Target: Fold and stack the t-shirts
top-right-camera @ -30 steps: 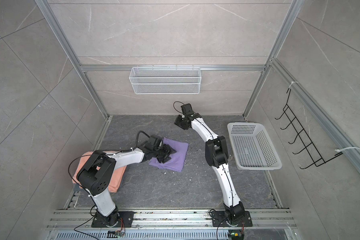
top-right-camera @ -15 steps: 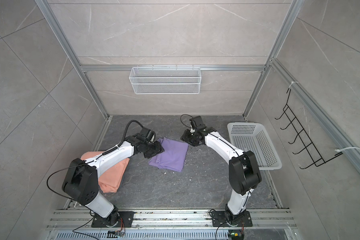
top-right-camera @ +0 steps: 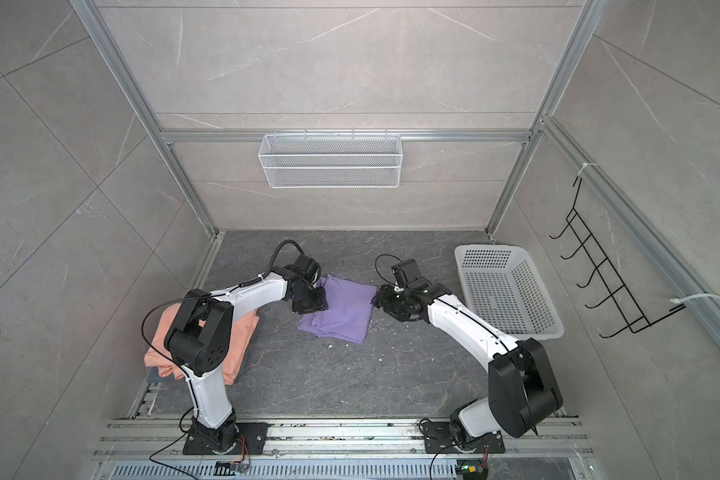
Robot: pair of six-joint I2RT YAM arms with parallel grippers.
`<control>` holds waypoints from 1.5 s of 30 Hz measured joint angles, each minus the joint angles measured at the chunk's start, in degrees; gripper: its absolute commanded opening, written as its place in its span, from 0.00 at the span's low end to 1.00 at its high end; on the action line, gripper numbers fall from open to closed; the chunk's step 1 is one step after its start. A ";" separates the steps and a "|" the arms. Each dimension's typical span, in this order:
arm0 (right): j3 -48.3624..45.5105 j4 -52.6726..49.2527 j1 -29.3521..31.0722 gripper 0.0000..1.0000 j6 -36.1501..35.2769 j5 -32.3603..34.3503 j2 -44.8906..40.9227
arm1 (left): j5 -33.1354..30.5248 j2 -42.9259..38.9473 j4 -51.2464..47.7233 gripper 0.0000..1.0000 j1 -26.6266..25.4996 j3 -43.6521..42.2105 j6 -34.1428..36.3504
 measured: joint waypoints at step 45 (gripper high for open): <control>0.11 -0.46 0.02 0.61 0.79 1.95 2.49 | 9.66 -16.70 -8.24 0.00 14.47 3.78 3.17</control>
